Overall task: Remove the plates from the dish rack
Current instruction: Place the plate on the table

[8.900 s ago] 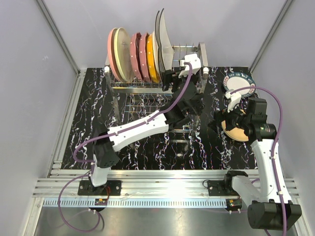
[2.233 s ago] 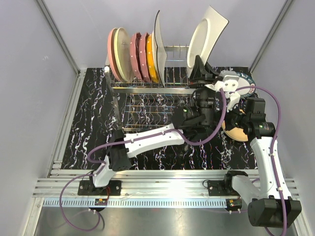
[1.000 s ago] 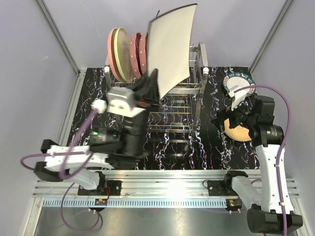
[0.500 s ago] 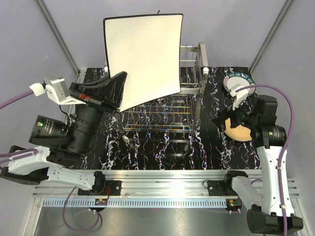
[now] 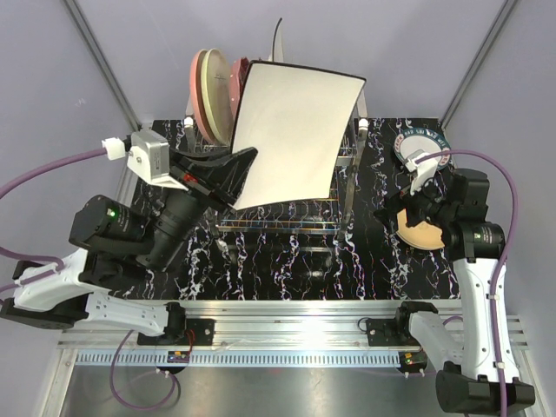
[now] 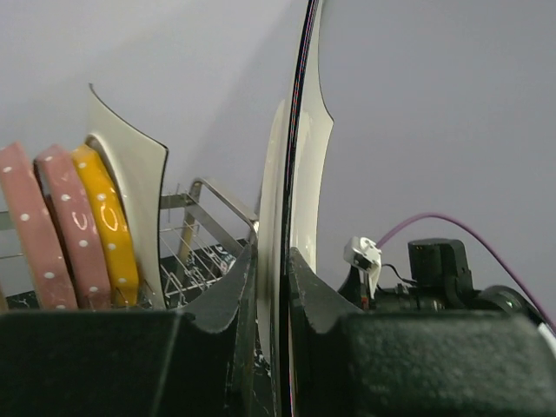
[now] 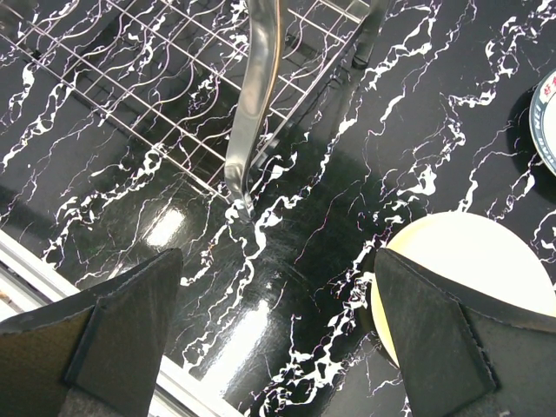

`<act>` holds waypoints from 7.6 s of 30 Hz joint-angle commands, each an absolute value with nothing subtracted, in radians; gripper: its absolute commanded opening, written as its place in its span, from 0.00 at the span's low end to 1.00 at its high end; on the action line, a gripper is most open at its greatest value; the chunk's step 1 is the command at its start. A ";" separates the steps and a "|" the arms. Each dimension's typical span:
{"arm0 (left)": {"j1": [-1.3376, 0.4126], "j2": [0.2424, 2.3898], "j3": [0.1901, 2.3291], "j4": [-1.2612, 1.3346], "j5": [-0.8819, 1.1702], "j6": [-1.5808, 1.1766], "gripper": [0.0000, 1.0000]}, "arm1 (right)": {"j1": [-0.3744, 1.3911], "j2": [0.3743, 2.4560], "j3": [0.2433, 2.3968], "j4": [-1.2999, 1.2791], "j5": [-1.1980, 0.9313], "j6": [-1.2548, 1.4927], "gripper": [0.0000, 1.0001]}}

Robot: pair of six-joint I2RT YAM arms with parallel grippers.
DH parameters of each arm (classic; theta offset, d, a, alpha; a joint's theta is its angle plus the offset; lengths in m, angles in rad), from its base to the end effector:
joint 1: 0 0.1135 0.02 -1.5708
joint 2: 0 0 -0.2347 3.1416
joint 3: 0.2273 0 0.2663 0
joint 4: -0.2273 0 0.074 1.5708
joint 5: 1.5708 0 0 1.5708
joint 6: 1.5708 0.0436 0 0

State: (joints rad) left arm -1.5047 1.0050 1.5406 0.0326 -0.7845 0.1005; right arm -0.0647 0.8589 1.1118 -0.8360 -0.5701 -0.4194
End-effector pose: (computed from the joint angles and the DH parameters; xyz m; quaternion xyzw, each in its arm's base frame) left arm 0.0423 -0.1726 0.5521 0.0864 0.5496 -0.3831 0.7373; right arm 0.1964 0.0109 0.3533 -0.2803 0.8082 0.1314 0.5010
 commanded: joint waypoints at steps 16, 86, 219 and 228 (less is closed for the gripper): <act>-1.212 1.011 1.712 -0.057 -0.387 -0.285 0.00 | -0.066 0.804 1.100 -0.816 -0.584 -0.437 1.00; 0.115 1.290 1.663 0.205 -0.386 -0.887 0.00 | -0.066 0.871 0.934 -0.712 -0.607 -0.422 1.00; 0.140 1.864 0.980 0.328 -0.196 -1.197 0.99 | -0.067 0.874 0.922 -0.730 -0.606 -0.449 1.00; 0.144 1.710 0.896 0.209 -0.199 -1.134 0.99 | -0.067 0.850 0.922 -0.736 -0.620 -0.451 1.00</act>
